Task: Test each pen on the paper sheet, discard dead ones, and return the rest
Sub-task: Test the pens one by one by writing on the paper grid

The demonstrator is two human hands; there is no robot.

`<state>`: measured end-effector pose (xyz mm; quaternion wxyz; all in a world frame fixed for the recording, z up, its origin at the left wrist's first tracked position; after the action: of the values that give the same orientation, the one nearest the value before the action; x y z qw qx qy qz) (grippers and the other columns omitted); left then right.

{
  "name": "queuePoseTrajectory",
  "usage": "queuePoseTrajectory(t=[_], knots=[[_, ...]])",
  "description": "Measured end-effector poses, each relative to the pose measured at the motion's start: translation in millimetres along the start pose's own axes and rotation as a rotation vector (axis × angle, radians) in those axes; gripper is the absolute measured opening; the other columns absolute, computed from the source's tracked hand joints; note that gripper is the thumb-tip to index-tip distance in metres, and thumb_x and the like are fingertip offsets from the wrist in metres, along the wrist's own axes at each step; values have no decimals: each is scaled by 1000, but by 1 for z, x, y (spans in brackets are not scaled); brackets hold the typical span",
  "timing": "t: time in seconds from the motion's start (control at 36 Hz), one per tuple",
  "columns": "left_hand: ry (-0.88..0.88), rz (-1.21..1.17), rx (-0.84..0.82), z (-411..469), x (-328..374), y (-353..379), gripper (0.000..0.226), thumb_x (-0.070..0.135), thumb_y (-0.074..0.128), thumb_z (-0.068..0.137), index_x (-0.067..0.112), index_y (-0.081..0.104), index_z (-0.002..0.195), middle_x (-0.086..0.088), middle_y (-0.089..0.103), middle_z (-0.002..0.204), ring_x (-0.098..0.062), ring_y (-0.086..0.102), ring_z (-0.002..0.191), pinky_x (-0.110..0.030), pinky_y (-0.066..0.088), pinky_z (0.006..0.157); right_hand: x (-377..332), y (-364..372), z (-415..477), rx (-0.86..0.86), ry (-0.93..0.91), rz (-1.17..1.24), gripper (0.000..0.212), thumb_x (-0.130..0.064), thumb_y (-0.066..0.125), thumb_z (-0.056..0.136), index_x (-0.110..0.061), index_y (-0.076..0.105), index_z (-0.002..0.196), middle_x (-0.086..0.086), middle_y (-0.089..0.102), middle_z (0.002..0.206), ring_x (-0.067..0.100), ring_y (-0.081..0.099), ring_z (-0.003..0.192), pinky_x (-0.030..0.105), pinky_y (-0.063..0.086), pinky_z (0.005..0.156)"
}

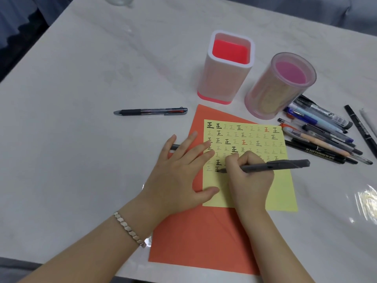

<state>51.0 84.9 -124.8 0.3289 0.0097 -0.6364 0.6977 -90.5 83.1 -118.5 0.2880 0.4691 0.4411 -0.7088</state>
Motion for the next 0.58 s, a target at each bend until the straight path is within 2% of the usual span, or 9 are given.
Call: queuePoseTrajectory(t=[0.19, 0.28, 0.36, 0.42, 0.47, 0.53, 0.58], knots=[[7, 10, -15, -1, 0, 1, 69, 64, 46, 72, 24, 55, 127, 10, 47, 139, -13, 22, 139, -48, 10, 111, 1, -6, 1, 57, 66, 50, 33, -10, 49, 67, -18, 26, 45, -9, 28, 36, 5, 28, 42, 13, 25, 47], [13, 20, -25, -1, -1, 2, 69, 64, 46, 72, 23, 55, 127, 9, 46, 140, -13, 22, 139, -48, 10, 111, 0, -10, 2, 95, 114, 109, 32, -11, 51, 68, -16, 28, 45, -9, 30, 36, 4, 30, 42, 11, 27, 46], [23, -1, -33, 0, 0, 1, 63, 61, 43, 79, 22, 55, 127, 7, 47, 139, -15, 25, 138, -48, 11, 110, -1, -13, 3, 105, 147, 151, 36, -17, 57, 74, -13, 34, 47, -4, 36, 41, 7, 35, 44, 15, 32, 47], [23, -61, 9, 0, 1, -4, 52, 48, 40, 88, 18, 54, 128, 3, 48, 139, -16, 29, 137, -47, 12, 111, -2, -17, 4, 104, 172, 188, 40, -15, 61, 84, -12, 39, 51, 0, 41, 41, 10, 38, 42, 16, 35, 47], [5, -99, 120, -1, -1, -11, 40, 27, 40, 92, 11, 56, 125, -3, 51, 135, -15, 35, 133, -44, 15, 112, -2, -23, 5, 101, 197, 215, 36, -15, 59, 87, -14, 42, 55, -6, 43, 38, 6, 38, 37, 14, 35, 45], [-55, -83, 248, -4, -8, -17, 37, 8, 40, 88, 3, 59, 120, -10, 56, 129, -18, 44, 125, -42, 23, 111, -1, -30, 6, 90, 211, 229, 33, -17, 60, 87, -15, 43, 59, -6, 44, 39, 5, 38, 36, 13, 34, 43], [-145, -37, 308, -7, -15, -19, 37, 1, 43, 83, -3, 60, 116, -16, 59, 122, -25, 51, 114, -40, 33, 104, -1, -38, 6, 80, 211, 224, 33, -19, 62, 86, -14, 43, 59, -6, 45, 40, 4, 39, 36, 14, 32, 42]])
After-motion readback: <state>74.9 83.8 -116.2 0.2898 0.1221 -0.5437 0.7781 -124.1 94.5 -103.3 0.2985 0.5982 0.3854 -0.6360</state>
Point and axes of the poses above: each hand's wrist, its own z-axis towards the middle knuckle, its own y-axis out of the palm, x = y × z, the point moved 5 cm from there along z, towards the middle knuckle
